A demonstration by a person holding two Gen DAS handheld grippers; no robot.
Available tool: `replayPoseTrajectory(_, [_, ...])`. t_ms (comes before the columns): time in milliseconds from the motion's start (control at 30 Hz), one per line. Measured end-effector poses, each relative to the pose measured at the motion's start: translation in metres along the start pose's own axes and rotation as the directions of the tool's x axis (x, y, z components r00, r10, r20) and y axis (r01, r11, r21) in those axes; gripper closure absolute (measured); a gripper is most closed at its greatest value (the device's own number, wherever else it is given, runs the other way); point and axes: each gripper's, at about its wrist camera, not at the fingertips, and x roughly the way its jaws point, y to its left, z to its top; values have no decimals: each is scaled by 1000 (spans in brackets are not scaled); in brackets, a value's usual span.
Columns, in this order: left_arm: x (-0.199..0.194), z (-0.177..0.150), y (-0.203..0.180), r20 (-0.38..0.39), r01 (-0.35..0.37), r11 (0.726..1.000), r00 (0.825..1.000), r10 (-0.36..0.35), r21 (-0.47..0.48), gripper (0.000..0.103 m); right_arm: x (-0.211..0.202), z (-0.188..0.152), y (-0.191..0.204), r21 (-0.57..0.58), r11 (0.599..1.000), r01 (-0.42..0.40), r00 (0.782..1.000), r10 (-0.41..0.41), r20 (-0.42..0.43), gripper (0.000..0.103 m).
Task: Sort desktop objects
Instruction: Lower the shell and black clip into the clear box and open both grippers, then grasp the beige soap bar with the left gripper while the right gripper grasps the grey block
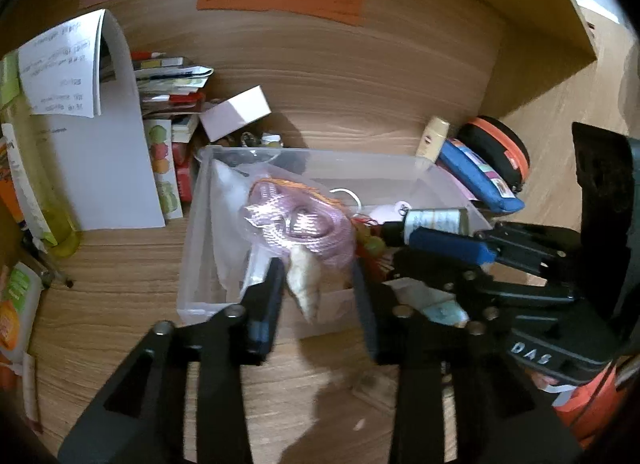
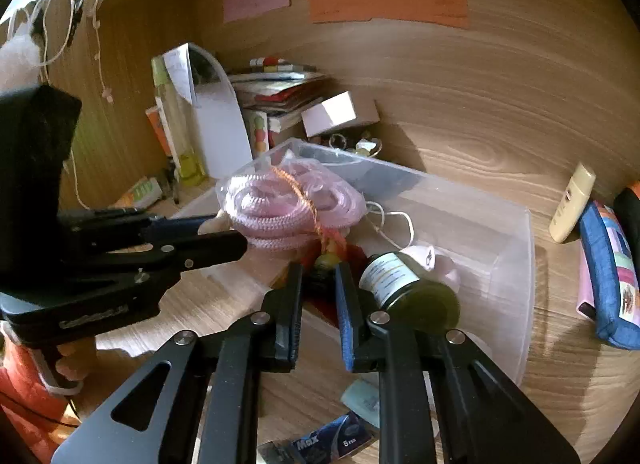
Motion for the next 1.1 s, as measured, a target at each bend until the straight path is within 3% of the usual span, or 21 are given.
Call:
replayPoseTrajectory(100, [-8,-2,-7,18,-43,999,999,42,25,62,-6,0,4,-19,1000,16,1000,-16,18,65])
replayPoseTrajectory(267, [-23,-2,-6,37,-61,998,997,61,9,59,-17,1,5,-18,999,36,998,-35,55,52])
replayPoseTrajectory(500, [-49,-4,-9,83,-117,993,990,118,-11,38,-42,-1,9,-15,995,101,987,-98,125,23])
replayPoseTrajectory(600, [-59,-7,-11,98,-135,991,986,136,-26,28,-53,-4,8,-6,994,111,985,-109,135,21])
replayPoseTrajectory(1100, [-78,-37,-26,68,-187,982,980,188,-15,13,-84,-32,-2,65,985,161,982,-166,88,12])
